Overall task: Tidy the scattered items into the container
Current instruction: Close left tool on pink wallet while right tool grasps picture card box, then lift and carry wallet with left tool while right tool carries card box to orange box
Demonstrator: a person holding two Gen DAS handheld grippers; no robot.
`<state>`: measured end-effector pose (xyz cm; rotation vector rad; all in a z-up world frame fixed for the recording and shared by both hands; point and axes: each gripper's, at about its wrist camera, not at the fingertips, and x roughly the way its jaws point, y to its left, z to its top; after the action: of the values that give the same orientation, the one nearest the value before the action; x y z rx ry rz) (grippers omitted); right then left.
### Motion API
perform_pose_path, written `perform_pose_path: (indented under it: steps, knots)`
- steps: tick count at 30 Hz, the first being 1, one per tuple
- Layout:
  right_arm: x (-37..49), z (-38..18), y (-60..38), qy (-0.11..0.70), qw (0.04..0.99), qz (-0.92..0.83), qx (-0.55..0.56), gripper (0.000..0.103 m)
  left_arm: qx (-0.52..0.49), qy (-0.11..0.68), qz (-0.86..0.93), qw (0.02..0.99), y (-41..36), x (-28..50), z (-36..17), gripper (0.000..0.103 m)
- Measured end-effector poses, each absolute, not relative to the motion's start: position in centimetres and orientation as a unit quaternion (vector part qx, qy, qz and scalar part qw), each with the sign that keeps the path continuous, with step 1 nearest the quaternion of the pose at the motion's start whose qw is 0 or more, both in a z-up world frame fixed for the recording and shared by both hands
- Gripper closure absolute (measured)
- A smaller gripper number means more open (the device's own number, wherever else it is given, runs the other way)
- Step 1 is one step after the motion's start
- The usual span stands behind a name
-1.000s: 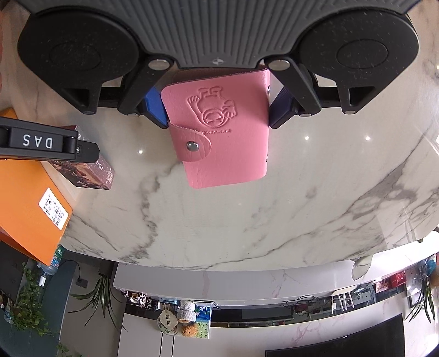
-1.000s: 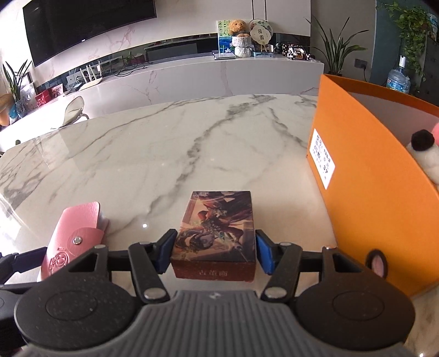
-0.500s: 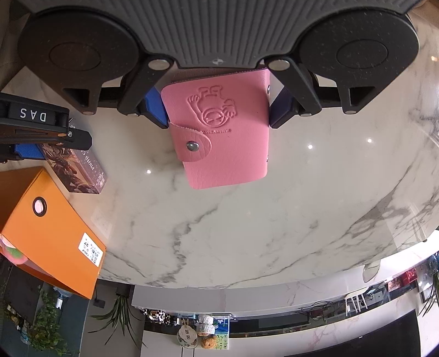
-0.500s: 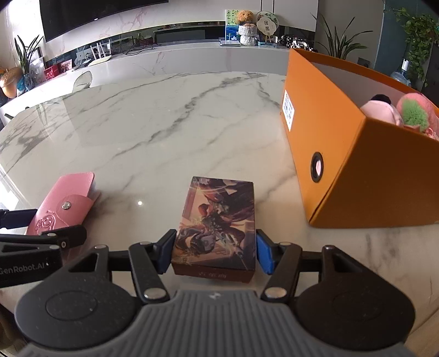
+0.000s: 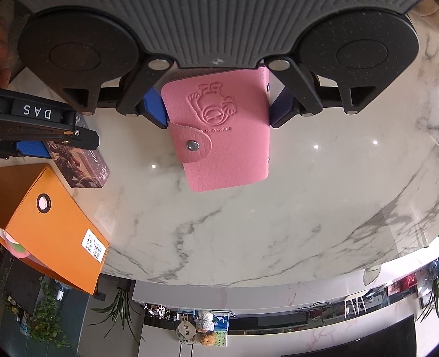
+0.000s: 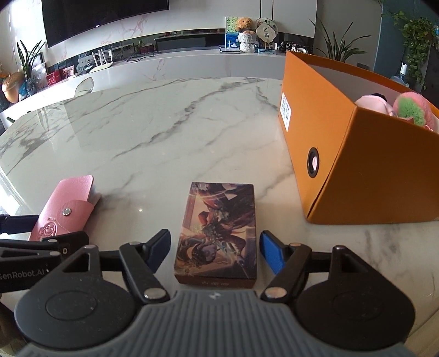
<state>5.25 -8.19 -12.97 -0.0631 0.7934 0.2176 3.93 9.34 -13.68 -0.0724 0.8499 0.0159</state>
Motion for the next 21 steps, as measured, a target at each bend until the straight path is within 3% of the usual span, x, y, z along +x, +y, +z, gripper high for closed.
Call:
perform_pose_path:
  steps: [21]
  knots:
    - [6.3,-13.7,-7.5,0.373,0.921,0.099,-0.040,0.028,-0.061,0.392,0.013,0.918,9.4,5.7,-13.9,0.006]
